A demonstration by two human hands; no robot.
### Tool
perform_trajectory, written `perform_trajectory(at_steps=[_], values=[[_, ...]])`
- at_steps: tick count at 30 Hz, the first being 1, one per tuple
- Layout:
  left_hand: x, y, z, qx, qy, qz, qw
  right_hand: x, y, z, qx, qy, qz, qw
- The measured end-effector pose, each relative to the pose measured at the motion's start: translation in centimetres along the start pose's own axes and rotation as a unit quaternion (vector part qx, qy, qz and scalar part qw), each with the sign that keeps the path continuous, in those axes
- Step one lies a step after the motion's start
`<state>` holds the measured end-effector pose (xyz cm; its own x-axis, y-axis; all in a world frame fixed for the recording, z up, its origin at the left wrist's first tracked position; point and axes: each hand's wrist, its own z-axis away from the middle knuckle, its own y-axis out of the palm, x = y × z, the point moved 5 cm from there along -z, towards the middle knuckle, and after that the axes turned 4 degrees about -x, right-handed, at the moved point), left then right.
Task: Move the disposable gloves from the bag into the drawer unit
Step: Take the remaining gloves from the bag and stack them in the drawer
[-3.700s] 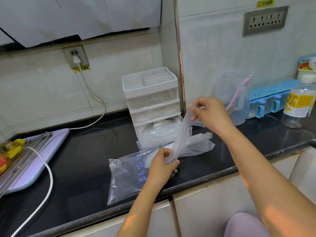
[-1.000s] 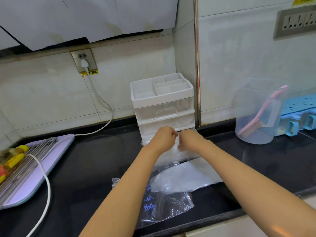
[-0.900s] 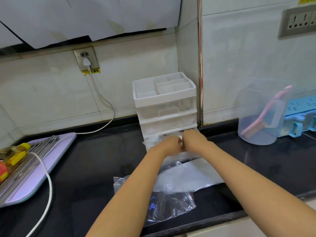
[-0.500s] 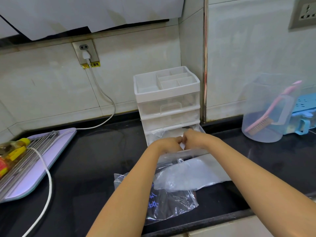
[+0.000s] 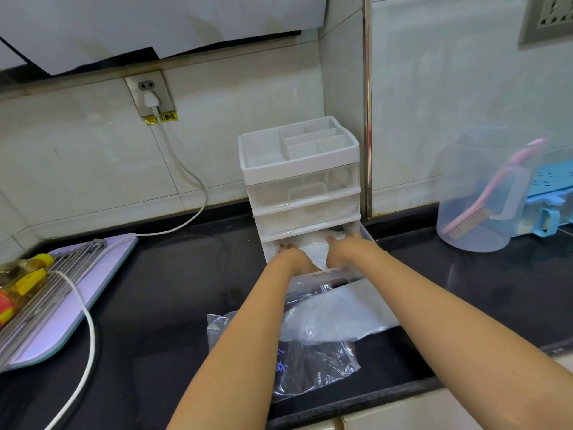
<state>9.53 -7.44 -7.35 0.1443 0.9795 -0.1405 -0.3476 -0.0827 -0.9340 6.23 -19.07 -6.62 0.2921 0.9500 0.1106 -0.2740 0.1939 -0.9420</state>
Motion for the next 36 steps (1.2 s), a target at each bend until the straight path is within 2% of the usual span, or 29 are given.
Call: perform_trajectory(at_steps=[3,5,9,12,16,18,21,23,26,28,32,36], values=[[-0.3,-0.1,0.1,-0.012,0.018,0.006,1.000,0.3,-1.0,1.0,-0.040,-0.046,-0.030,0.998],[-0.5,-0.3,0.5,-0.016,0.048,0.018,0.999,-0.4,-1.8,2.2,-0.064,-0.078,-0.096,0.990],[-0.3,-1.7,2.5,-0.045,0.052,0.115,0.991,-3.0,-4.0,5.4,-0.153,-0.152,-0.210,0.954],[-0.5,-3.4,5.1,-0.121,0.073,0.173,0.975,-5.1,-4.8,7.6,-0.191,-0.183,-0.250,0.931],[-1.6,-3.5,10.7,-0.238,0.168,0.267,0.919,-7.7,-3.7,10.8,-0.207,-0.180,-0.258,0.927],[-2.5,-1.8,13.1,-0.232,0.215,0.273,0.908,-9.1,-2.3,11.8,-0.192,-0.169,-0.238,0.937],[-3.8,1.6,14.6,-0.169,0.265,0.244,0.918,-11.0,0.4,12.6,-0.155,-0.141,-0.179,0.961],[-4.2,3.6,15.1,-0.133,0.284,0.220,0.924,-12.3,2.3,13.1,-0.123,-0.106,-0.171,0.972],[-4.1,5.3,15.1,-0.126,0.292,0.184,0.930,-13.2,4.6,13.6,-0.088,-0.085,-0.189,0.974],[-4.0,5.9,15.0,-0.133,0.289,0.174,0.932,-13.3,5.5,14.2,-0.110,-0.092,-0.222,0.964],[-3.7,5.9,15.1,-0.163,0.278,0.209,0.923,-13.0,5.0,15.7,-0.215,-0.125,-0.241,0.938],[-3.3,5.6,14.8,-0.148,0.279,0.237,0.919,-13.0,4.1,16.3,-0.233,-0.146,-0.294,0.915]])
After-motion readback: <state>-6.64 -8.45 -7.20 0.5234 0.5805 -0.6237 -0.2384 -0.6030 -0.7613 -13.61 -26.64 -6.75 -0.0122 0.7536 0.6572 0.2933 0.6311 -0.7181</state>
